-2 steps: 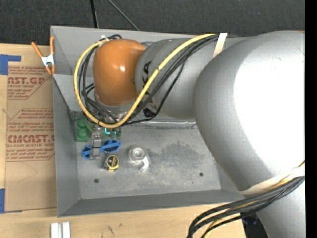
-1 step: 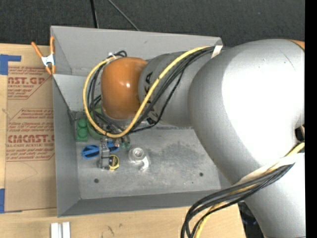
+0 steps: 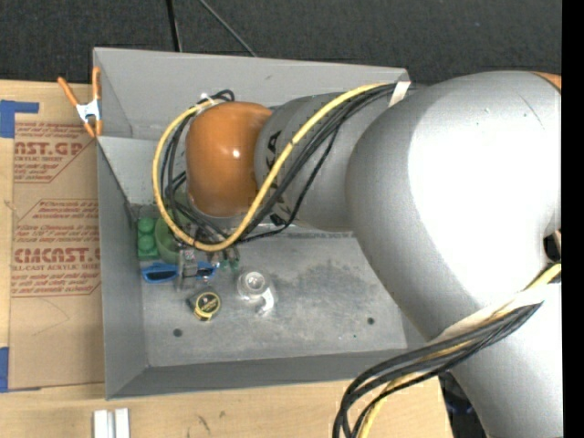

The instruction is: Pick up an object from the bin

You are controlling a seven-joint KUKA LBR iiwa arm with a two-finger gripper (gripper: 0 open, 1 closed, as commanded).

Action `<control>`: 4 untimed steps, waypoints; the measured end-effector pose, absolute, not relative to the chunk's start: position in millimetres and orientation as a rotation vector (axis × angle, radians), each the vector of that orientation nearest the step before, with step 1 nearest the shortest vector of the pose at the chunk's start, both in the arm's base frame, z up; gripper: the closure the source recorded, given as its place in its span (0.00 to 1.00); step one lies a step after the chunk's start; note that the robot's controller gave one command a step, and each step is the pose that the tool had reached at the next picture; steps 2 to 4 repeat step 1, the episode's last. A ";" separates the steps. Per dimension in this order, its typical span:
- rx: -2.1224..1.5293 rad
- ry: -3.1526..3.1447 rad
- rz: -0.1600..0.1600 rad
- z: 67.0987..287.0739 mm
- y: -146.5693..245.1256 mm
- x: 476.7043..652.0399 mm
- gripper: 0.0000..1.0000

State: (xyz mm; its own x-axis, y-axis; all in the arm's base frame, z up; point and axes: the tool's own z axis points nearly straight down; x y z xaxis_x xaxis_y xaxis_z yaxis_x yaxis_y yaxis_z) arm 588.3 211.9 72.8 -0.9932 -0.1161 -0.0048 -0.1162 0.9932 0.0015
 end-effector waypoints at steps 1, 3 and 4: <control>-0.173 3.128 0.006 236.7 215.2 554.5 1.00; -0.173 3.128 0.006 236.7 215.2 554.5 1.00; -0.173 3.128 0.006 236.7 215.2 554.5 1.00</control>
Offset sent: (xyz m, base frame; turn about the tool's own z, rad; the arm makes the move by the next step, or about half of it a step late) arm -0.0352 0.0018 0.1592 0.0076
